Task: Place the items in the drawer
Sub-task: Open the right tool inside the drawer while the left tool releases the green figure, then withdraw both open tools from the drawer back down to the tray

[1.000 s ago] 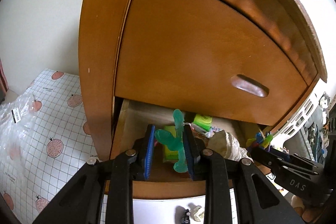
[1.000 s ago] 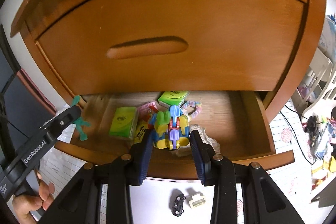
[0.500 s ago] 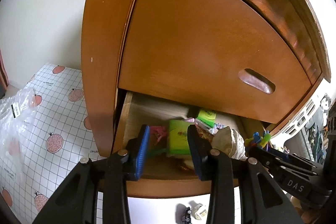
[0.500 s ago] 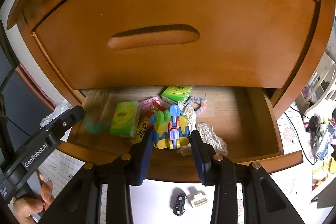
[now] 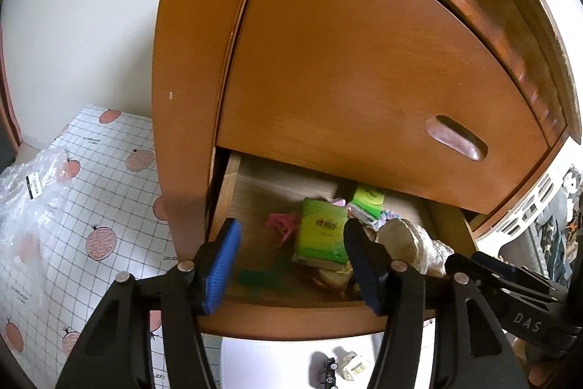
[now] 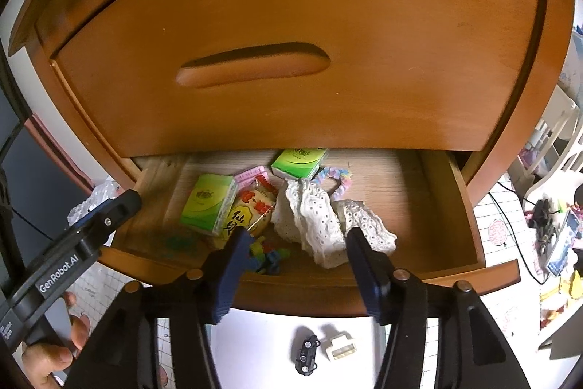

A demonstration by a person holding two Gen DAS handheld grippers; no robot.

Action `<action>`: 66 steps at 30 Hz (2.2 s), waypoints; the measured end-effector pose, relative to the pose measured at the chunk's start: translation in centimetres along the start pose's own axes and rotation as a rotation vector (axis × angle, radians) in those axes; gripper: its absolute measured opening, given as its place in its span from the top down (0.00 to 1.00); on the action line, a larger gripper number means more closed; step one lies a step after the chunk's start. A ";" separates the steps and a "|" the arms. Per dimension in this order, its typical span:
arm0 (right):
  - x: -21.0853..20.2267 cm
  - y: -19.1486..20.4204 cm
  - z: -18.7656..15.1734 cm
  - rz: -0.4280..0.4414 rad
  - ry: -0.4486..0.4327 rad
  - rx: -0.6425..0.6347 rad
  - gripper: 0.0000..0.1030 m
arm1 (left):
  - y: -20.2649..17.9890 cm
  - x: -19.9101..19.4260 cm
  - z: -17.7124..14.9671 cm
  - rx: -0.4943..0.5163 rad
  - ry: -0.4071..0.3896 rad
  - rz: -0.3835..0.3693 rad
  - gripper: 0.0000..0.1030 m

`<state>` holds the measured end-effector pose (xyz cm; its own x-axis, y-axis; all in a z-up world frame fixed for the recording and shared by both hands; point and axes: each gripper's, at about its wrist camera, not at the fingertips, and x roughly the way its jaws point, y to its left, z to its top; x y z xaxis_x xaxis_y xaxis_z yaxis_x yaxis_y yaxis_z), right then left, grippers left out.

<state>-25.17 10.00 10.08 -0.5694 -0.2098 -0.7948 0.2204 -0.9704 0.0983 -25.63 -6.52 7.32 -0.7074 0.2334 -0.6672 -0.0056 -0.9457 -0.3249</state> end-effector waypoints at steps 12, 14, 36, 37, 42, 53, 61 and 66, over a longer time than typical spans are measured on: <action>-0.1 -0.8 -0.2 -0.021 -0.011 0.011 0.14 | 0.3 -0.2 -0.3 0.006 -0.033 0.044 0.20; 0.0 -0.9 -0.3 -0.025 -0.014 0.017 0.04 | 0.3 -0.3 -0.2 0.007 -0.035 0.048 0.18; -0.2 -1.6 -0.9 -0.041 -0.024 0.024 0.00 | 1.7 -1.2 -1.1 -0.010 -0.107 0.090 0.00; -0.4 -1.6 -1.0 -0.038 -0.026 0.024 0.00 | 1.7 -1.4 -1.2 -0.011 -0.108 0.089 0.00; -1.8 -1.5 -1.4 -0.028 -0.068 0.015 0.00 | 1.5 -3.0 -1.8 -0.010 -0.136 0.078 0.00; -4.4 -2.5 -7.0 -0.020 -0.107 0.024 0.00 | 1.3 -7.2 -6.8 0.021 -0.178 0.039 0.00; -2.3 -3.6 -12.8 -0.036 -0.025 0.028 0.00 | 1.7 -6.4 -11.9 0.053 -0.081 0.033 0.00; -0.3 -4.3 -15.9 -0.045 0.039 0.047 0.00 | 2.0 -4.4 -14.7 0.074 -0.006 0.065 0.00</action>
<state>-13.36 16.15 0.32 -0.5464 -0.1615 -0.8218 0.1573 -0.9836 0.0887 -12.16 -6.17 -0.23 -0.7120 0.1699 -0.6814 -0.0113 -0.9729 -0.2308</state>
